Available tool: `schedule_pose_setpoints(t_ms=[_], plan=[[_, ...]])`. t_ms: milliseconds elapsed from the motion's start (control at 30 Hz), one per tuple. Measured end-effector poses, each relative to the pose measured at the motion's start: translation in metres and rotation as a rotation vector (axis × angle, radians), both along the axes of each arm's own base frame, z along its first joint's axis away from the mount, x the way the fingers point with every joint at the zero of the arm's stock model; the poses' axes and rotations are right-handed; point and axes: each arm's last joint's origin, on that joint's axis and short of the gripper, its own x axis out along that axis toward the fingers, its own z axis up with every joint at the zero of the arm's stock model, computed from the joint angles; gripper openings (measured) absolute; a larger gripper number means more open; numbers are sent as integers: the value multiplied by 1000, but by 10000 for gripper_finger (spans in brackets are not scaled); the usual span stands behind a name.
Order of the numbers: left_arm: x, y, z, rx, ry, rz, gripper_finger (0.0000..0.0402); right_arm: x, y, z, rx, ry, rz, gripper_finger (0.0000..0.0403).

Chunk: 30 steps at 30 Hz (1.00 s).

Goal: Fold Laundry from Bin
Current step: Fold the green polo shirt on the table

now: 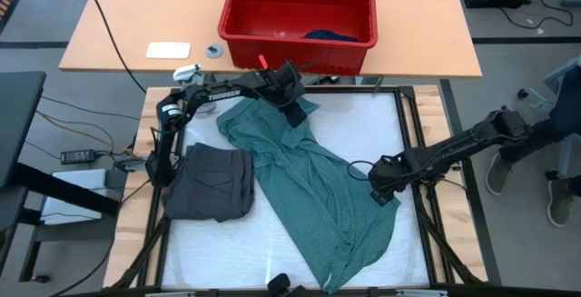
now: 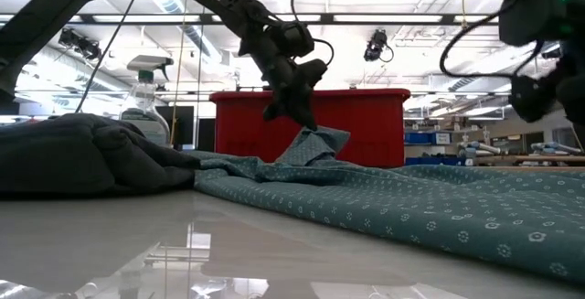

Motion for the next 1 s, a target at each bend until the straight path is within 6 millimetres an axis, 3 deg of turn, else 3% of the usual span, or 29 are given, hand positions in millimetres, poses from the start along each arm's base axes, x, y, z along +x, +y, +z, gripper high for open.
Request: schedule_pose_setpoints(t_ms=[200, 367, 567, 867, 1000], plan=[[-2, 8, 1, 9, -15, 22, 0, -7, -1, -19, 64, 3, -38, 160], [-1, 16, 10, 35, -93, 93, 0, -4, 1, -5, 160, 33, -6, 21], [0, 18, 42, 73, -195, 112, 0, 8, 4, 41, 142, 58, -58, 8], [-1, 21, 49, 66, -201, 156, 0, -1, 7, 112, -18, 187, -89, 5], [2, 22, 65, 48, -257, 168, 0, -2, 14, 128, -33, 176, -96, 5]])
